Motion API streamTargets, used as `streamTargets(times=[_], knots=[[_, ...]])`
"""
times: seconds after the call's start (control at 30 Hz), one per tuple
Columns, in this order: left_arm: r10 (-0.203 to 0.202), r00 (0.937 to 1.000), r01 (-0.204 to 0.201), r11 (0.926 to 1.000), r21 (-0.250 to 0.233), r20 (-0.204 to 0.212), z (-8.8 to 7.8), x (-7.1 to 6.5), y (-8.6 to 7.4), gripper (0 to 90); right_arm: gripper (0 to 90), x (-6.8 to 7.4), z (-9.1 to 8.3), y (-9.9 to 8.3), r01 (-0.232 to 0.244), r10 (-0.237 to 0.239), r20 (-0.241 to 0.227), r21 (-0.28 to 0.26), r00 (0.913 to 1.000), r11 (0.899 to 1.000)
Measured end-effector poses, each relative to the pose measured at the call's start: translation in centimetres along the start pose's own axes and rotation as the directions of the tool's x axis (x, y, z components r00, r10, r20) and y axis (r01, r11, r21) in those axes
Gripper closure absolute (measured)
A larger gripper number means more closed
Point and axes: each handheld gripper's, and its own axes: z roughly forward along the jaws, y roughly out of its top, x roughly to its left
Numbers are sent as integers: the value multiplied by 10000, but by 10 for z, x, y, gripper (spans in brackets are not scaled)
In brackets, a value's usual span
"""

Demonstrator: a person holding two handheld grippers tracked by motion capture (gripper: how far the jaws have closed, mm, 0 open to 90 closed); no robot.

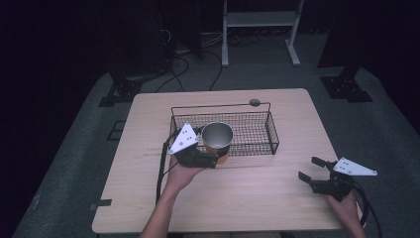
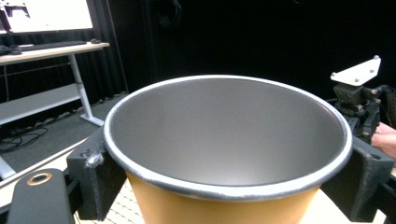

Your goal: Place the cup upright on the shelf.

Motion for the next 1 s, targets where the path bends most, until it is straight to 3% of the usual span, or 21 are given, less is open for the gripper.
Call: streamTargets(times=[0.33, 0.83, 1.0], knots=[[-3, 9998, 3, 10000, 9, 191, 19, 24, 18, 124, 146, 0, 0, 0, -3, 3, -27, -29, 10000, 10000], [-381, 9989, 383, 9993, -52, 272, 36, 56, 13, 124, 146, 0, 0, 0, 20, -20, -60, -41, 10000, 10000], [-315, 9989, 315, 9995, 14, 354, 45, 64, 12, 124, 146, 0, -1, 0, 34, -34, -80, -48, 10000, 10000]])
